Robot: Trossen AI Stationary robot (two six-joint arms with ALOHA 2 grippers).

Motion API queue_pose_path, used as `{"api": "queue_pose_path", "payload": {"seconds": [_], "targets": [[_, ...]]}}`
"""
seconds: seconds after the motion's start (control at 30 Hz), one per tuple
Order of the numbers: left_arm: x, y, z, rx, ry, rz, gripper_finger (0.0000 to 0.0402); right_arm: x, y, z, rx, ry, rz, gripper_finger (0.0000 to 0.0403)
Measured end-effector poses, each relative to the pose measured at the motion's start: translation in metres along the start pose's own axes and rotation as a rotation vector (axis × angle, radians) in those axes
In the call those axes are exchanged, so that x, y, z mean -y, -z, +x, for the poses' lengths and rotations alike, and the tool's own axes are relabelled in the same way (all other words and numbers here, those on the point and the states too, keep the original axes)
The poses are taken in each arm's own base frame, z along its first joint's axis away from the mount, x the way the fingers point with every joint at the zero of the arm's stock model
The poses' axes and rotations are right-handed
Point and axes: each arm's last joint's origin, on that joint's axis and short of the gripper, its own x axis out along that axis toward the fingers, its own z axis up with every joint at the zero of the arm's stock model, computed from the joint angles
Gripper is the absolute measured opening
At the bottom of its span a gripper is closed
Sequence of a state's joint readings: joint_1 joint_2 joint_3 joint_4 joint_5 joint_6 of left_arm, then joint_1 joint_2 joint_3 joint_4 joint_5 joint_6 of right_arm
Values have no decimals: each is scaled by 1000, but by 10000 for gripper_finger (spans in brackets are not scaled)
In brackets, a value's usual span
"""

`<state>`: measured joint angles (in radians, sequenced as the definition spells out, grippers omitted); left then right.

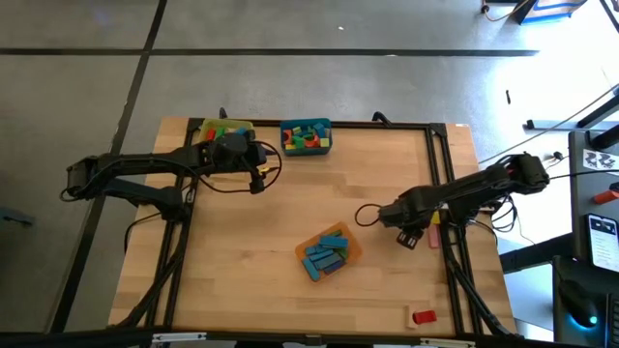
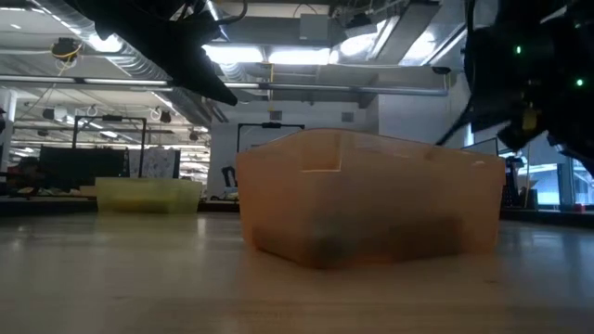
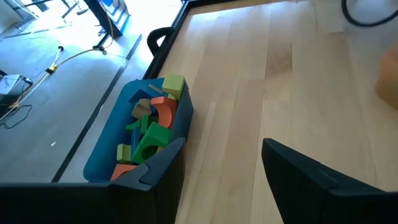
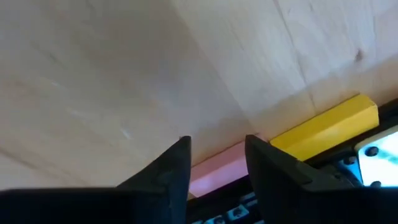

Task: Sort blocks by size
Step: Adjust the pink rectangular block

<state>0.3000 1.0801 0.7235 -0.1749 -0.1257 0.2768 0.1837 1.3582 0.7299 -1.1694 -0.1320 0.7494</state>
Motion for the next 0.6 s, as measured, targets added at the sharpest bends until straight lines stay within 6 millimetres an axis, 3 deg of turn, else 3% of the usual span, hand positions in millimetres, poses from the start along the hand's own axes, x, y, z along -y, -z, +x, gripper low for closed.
{"api": "queue_pose_path", "payload": {"seconds": [0.37, 0.6], "targets": [[0, 0, 0, 1, 0, 0, 196, -2, -5, 28, -181, 78, -1, 9], [0, 0, 0, 0, 0, 0, 196, -2, -5, 36, -274, 129, 35, 15]]}}
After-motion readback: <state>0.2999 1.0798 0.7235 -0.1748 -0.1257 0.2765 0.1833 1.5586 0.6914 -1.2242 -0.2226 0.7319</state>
